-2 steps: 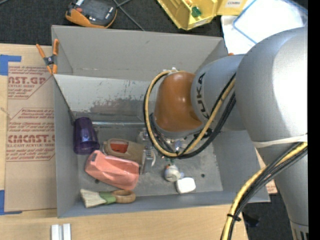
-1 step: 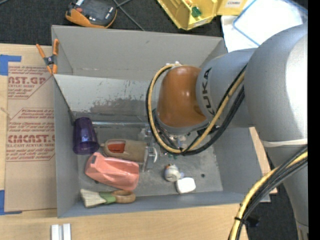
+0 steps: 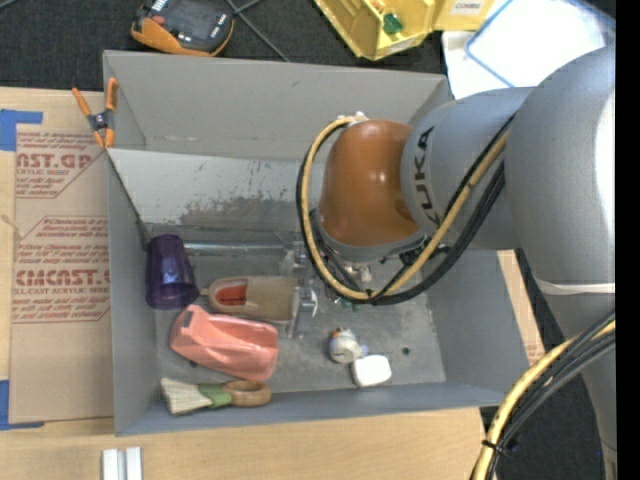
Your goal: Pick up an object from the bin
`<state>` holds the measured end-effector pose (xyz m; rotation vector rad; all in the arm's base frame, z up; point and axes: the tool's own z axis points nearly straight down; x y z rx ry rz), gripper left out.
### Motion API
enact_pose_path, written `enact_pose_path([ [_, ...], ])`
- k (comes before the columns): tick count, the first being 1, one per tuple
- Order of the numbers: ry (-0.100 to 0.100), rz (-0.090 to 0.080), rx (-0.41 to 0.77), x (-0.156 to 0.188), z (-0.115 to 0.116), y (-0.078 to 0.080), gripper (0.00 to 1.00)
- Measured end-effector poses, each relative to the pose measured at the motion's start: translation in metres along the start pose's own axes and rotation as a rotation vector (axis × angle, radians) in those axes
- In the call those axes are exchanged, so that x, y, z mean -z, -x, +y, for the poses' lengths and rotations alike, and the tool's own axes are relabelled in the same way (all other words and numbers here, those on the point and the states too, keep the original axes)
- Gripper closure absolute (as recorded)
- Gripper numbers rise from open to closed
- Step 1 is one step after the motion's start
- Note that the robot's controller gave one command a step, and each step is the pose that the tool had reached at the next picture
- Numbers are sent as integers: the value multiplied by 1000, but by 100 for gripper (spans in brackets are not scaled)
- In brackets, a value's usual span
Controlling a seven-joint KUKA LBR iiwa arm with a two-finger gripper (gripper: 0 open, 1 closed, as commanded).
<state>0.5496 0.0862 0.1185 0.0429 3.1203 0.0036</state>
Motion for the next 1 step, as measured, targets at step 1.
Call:
enact_pose_path([
  [1, 0, 3, 0, 23, 0, 0, 100],
])
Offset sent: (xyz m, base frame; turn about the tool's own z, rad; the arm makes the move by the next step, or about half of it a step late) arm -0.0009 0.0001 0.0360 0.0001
